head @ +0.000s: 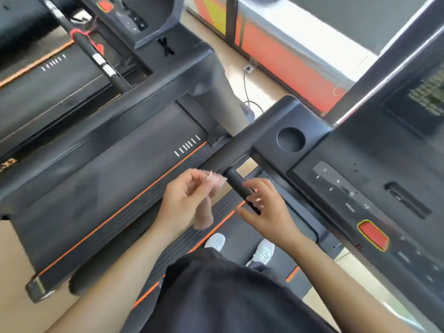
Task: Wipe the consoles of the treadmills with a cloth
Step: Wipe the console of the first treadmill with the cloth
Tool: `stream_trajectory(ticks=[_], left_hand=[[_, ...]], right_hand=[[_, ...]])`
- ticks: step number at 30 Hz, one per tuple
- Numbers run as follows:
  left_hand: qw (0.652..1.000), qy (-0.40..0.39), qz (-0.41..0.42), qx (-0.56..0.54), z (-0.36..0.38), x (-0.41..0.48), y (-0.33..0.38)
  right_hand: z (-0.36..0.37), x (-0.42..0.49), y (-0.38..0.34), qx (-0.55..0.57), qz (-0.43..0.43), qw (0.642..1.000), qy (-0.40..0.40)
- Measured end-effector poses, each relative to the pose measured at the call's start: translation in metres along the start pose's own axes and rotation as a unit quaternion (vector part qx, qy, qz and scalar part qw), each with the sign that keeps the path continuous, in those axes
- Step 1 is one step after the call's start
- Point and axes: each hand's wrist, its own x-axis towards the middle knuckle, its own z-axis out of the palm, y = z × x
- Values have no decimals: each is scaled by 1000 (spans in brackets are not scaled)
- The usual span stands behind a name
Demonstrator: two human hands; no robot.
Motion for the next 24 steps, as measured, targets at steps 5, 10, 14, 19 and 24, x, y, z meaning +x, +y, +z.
stream_trajectory(ticks=[5,10,14,19,24], left_hand=[[991,-125,39,-29,80,4,51],[980,-168,108,-15,148,10,94],[974,-185,130,-23,197,24,109],[978,-154,143,14,253,64,111],[985,-126,116,22,294,112,124]], right_hand=[[-65,-9,-8,6,-89,994,64],[-127,-35,18,10,-15,994,112],[-184,-65,44,24,32,982,184],[-251,-81,57,26,41,968,245],[-297,-60,54,14,15,942,334]])
